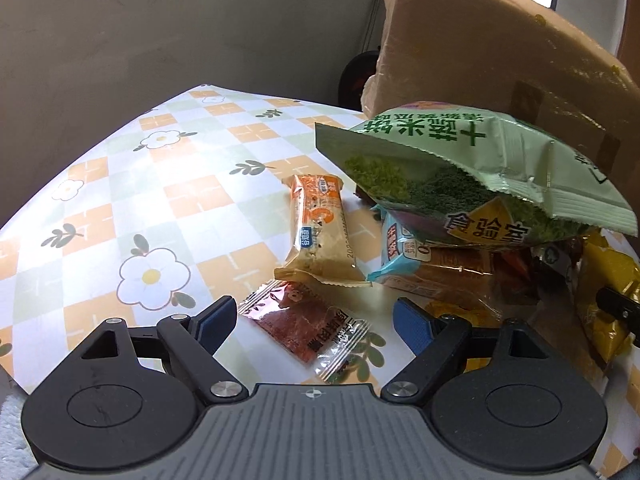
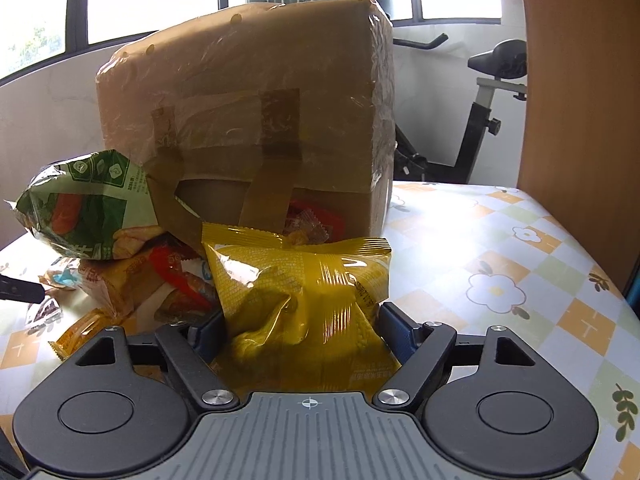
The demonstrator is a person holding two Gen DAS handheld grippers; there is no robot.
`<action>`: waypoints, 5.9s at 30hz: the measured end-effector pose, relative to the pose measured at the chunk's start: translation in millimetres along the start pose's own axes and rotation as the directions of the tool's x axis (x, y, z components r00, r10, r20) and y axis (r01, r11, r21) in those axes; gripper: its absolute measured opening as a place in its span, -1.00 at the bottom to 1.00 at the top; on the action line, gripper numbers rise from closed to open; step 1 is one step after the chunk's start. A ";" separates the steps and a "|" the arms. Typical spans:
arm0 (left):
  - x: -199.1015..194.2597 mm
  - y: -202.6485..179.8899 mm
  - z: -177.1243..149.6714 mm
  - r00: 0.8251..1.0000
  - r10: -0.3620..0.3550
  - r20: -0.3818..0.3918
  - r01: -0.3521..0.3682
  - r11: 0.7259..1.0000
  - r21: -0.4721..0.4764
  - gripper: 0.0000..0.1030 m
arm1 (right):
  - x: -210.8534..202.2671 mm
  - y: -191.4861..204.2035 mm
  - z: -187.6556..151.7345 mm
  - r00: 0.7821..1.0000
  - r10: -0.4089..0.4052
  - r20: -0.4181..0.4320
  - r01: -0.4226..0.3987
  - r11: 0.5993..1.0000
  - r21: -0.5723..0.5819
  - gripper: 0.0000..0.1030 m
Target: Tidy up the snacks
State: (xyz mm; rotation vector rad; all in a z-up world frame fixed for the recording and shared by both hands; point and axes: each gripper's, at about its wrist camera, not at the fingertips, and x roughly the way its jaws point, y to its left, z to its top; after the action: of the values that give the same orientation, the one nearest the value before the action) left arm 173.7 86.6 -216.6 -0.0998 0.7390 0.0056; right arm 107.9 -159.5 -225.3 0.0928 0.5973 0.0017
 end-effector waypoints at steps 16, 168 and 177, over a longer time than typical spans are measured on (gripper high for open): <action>3.1 18.5 -7.1 0.986 0.159 -0.044 -0.160 0.987 -0.021 0.68 | 0.5 -4.1 -0.1 1.000 0.023 0.005 -0.023 0.999 0.034 0.48; 15.5 -117.3 221.4 0.922 -0.199 0.333 0.126 0.965 0.230 -0.17 | 70.4 9.3 268.8 0.985 0.105 0.136 -0.097 0.994 -0.059 0.36; 11.8 -111.8 218.1 0.921 -0.201 0.333 0.118 0.960 0.253 0.59 | 70.7 11.0 261.5 0.992 0.083 0.096 -0.078 0.996 -0.049 0.60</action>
State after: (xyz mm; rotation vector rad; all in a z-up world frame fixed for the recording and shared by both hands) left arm 333.5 -4.9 -54.4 0.0612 0.3617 -0.2145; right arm 313.6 -169.3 -48.9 0.0728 0.4948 0.0883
